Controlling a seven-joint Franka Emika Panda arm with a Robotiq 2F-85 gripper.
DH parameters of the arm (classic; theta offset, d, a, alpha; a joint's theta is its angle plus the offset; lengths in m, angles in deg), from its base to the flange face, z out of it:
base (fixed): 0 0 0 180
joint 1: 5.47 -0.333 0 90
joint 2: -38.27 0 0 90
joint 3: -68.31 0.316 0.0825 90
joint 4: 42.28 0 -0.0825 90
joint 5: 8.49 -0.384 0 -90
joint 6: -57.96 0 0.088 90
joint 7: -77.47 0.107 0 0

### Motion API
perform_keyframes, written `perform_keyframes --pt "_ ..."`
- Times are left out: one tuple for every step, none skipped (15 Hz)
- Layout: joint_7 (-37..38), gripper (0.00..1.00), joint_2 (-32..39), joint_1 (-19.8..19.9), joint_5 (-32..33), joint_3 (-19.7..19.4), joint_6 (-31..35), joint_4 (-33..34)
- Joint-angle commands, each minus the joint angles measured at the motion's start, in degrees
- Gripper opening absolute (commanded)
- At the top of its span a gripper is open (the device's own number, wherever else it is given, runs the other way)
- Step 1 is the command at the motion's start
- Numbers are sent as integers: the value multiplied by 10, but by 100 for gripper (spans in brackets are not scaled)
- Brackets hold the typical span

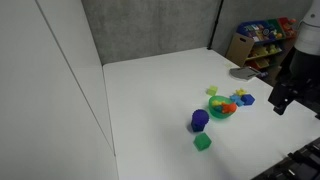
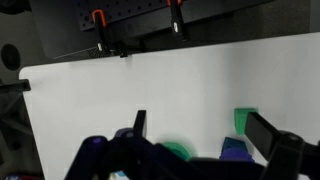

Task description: Take the orange toy animal out of the bowl and put it on the table

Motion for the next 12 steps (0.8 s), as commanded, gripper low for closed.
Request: perform_keyframes --pt "7 100 4 -21 8 -20 -2 1" --pt "7 100 4 -21 8 -20 -2 1" --pt "7 100 4 -21 8 -20 -2 1" --pt "7 100 4 -21 8 -20 -2 1" --pt "7 100 4 -21 8 -20 -2 1" --pt "11 100 9 -20 9 -21 -2 7" --pt "12 100 14 -20 13 -24 -2 13" --pt "14 100 19 -19 16 -26 -2 19" --pt "17 100 23 -16 22 -27 0 25" --pt "19 100 29 -15 26 -30 0 31" --pt "21 100 38 -12 32 -33 1 39" --pt "24 100 46 -11 36 -37 2 48"
